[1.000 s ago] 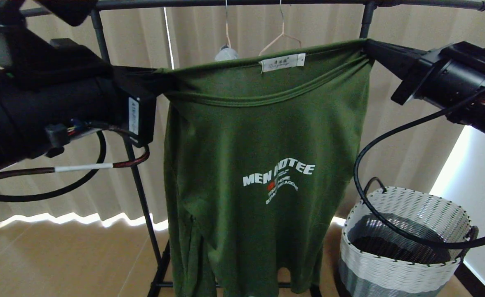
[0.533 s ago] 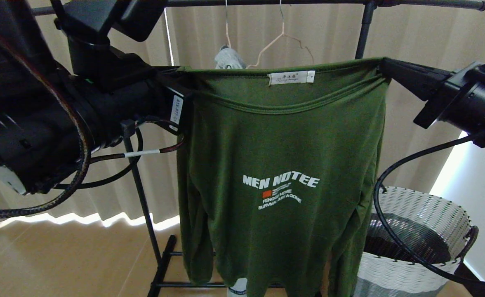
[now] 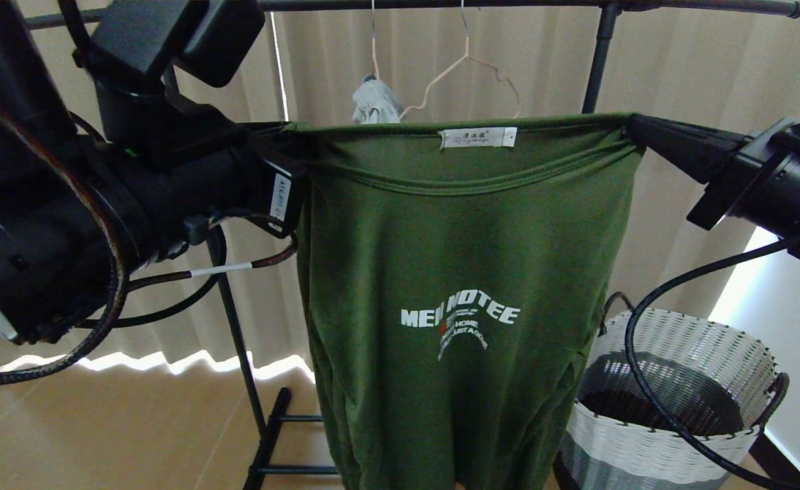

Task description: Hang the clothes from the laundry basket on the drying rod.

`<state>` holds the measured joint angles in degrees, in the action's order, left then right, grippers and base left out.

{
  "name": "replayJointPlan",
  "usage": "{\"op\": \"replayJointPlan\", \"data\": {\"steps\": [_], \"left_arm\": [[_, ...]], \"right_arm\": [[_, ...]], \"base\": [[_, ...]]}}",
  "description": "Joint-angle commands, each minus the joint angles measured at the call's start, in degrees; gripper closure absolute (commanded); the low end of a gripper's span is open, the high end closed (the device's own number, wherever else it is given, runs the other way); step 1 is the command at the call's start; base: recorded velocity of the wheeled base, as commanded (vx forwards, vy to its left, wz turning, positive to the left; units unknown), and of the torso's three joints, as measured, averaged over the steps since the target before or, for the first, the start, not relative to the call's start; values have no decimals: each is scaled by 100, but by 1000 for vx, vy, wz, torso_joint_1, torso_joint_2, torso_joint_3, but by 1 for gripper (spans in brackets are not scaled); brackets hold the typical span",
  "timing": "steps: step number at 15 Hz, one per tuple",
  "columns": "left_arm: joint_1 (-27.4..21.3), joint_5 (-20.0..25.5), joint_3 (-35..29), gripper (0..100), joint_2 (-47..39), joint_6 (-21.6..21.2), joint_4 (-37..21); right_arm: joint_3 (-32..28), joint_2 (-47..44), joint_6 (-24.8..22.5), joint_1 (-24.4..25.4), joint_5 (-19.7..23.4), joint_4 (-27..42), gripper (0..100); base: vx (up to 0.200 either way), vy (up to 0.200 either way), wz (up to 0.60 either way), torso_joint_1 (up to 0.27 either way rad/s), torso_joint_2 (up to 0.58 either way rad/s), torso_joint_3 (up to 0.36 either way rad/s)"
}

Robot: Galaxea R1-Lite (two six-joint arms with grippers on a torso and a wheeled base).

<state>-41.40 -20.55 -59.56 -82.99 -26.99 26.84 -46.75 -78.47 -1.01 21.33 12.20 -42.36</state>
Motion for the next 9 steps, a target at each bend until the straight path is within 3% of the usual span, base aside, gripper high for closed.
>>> {"op": "replayJointPlan", "data": {"steps": [1, 3, 4, 6, 9], "left_arm": [[0, -1, 103, 100, 38, 1, -4], [0, -1, 129, 100, 20, 1, -4], [0, -1, 120, 100, 11, 1, -4], [44, -36, 156, 100, -6, 1, -12], [325, -467, 191, 100, -94, 18, -4]], "right_arm": [[122, 95, -4, 11, 1, 123, 100], [140, 95, -13, 11, 1, 132, 100], [149, 95, -13, 11, 1, 141, 0], [325, 104, -13, 11, -7, 105, 0], [720, 174, -13, 11, 10, -26, 0]], "base": [[0, 0, 0, 0, 0, 0], [0, 0, 0, 0, 0, 0], [0, 0, 0, 0, 0, 0], [0, 0, 0, 0, 0, 0], [0, 0, 0, 0, 0, 0]]}}
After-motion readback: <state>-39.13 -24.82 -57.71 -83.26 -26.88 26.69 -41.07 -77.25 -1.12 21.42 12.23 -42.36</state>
